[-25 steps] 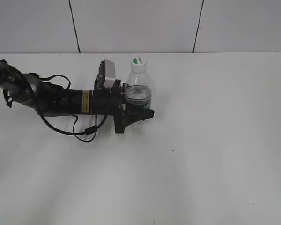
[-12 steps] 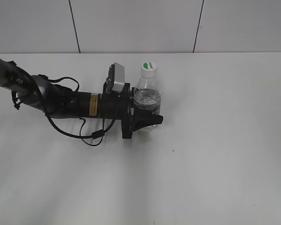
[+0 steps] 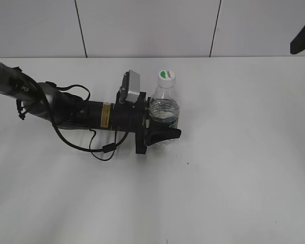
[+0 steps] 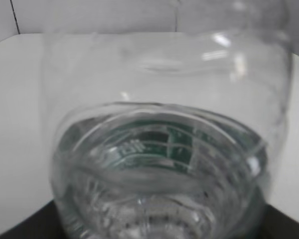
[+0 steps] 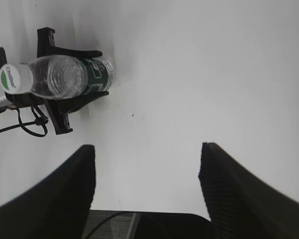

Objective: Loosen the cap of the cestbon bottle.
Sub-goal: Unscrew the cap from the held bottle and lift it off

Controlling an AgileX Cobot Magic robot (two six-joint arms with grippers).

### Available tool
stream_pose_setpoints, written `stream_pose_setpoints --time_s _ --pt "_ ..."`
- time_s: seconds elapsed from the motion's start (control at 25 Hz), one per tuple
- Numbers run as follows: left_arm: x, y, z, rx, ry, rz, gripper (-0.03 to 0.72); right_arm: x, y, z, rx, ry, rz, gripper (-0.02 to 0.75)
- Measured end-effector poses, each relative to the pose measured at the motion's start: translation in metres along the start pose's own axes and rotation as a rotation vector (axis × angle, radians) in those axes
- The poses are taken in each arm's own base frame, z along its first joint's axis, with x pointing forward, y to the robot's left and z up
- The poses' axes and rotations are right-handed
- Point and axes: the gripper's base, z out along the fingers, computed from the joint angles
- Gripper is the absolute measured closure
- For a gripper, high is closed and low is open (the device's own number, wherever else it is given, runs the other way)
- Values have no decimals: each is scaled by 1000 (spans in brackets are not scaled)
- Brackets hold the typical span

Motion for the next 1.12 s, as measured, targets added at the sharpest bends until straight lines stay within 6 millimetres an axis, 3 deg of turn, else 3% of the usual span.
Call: stream_pose_setpoints --time_s 0.24,0.52,0.72,0.92,1.12 --pt "0 -1 0 9 0 3 284 -28 28 28 -4 26 -55 238" --pt "0 -1 0 11 6 7 284 -58 78 84 -8 68 -147 238" --pt "-2 -1 0 22 15 19 284 -58 110 131 -23 131 -216 246" --pt "-2 -2 -1 25 18 22 284 -55 130 149 -35 153 -260 248" --pt "-2 -1 -1 24 19 22 284 -50 131 158 -2 201 -285 248"
